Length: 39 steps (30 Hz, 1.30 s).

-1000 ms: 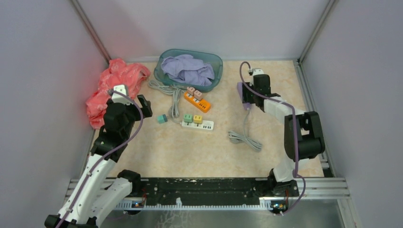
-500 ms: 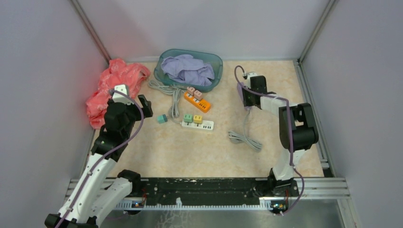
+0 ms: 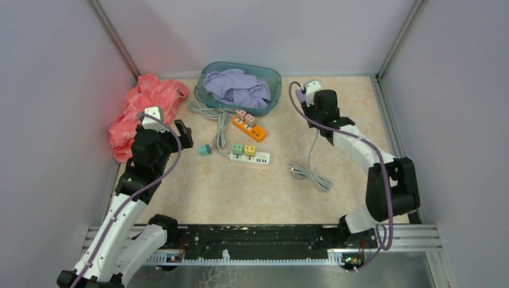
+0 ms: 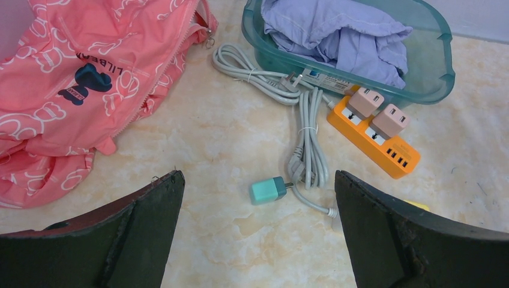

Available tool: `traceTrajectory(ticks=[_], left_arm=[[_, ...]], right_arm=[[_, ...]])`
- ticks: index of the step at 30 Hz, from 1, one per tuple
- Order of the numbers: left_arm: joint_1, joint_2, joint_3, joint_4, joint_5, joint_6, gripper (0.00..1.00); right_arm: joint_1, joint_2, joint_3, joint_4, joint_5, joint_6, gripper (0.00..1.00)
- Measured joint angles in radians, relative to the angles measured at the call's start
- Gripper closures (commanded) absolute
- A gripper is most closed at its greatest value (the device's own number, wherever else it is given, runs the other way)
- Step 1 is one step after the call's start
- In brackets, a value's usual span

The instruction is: Insert the plug

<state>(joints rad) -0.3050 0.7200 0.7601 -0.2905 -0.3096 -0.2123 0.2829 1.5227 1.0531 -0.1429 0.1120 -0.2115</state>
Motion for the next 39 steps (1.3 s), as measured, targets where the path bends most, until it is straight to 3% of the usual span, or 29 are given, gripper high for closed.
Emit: traceTrajectory(ticks=[13, 22, 32, 39], left_arm=[[0.005, 0.0, 0.0, 0.0, 0.0, 0.0, 0.0], [0.007, 0.001, 0.0, 0.0, 0.0, -0.003, 0.0], [0.007, 0.032, 0.0, -0.001, 0.018, -0.018, 0.0], [0.007, 0.044, 0.0, -0.001, 0.023, -0.022, 0.0]], right_arm=[[0.191, -0.246, -0.092, 0.054, 0.057, -0.199, 1.0], [0.467, -0.36, -0.274, 0.185, 0.172, -0.309, 1.0], [0.748, -0.375, -0.426, 0.343, 0.299, -0.381, 1.0], [0.874, -0.329, -0.445, 0.387, 0.319, -0.394, 1.0]])
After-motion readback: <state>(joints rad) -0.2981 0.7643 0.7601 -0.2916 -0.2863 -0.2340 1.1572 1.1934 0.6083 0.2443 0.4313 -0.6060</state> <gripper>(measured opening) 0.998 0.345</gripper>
